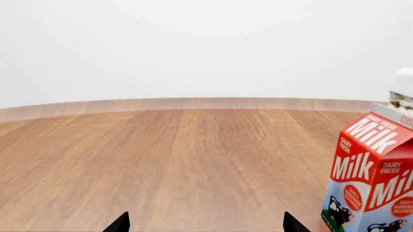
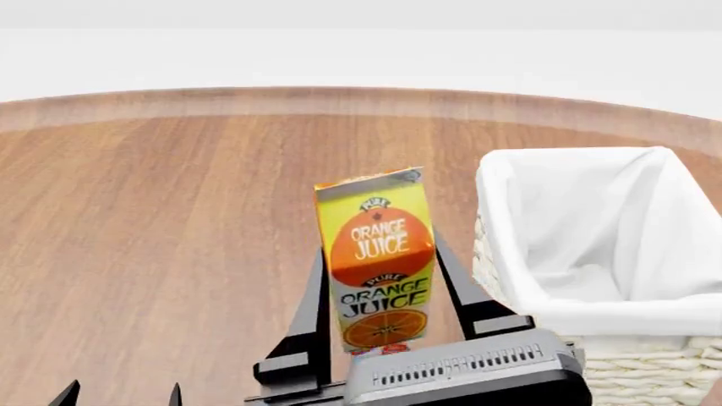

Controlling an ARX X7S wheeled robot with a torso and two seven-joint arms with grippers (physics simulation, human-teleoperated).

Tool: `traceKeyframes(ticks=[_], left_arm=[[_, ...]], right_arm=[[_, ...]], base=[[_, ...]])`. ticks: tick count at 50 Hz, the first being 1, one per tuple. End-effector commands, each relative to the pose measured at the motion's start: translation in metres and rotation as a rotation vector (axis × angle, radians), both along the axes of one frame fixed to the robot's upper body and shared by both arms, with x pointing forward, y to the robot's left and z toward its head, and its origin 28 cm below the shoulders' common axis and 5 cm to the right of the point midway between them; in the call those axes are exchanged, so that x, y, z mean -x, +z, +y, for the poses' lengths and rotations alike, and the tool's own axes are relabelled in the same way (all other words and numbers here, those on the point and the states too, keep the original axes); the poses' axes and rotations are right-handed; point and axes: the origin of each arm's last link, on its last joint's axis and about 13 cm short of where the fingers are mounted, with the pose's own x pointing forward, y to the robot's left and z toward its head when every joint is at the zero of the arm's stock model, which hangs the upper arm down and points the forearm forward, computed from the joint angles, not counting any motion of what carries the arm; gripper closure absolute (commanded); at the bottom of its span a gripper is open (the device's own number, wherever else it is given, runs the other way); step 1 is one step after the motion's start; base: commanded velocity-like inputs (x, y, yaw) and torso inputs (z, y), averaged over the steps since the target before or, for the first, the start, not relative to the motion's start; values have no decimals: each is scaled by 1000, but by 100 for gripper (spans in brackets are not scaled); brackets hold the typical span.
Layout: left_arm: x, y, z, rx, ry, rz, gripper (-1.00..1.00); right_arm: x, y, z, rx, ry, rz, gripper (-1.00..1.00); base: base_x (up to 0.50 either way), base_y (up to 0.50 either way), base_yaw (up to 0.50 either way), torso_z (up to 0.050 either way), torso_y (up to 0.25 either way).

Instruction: Pick up the orange juice, and put it in the basket.

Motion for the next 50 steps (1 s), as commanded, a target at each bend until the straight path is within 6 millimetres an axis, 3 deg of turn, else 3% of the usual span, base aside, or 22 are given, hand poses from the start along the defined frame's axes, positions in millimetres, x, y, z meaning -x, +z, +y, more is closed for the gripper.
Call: traceKeyframes(ticks=[1,22,50], left_arm=[[0,0,0,0,0,0,-100],[0,0,0,0,0,0,-100],[0,0,0,0,0,0,-100]], right_arm=[[-2,26,-7,30,-60,-69,100],[-6,57,-26,5,-146,-118,100],[-37,63,-61,-40,-288,-101,100]], base=[[0,0,0,0,0],[0,0,0,0,1],[0,0,0,0,0]])
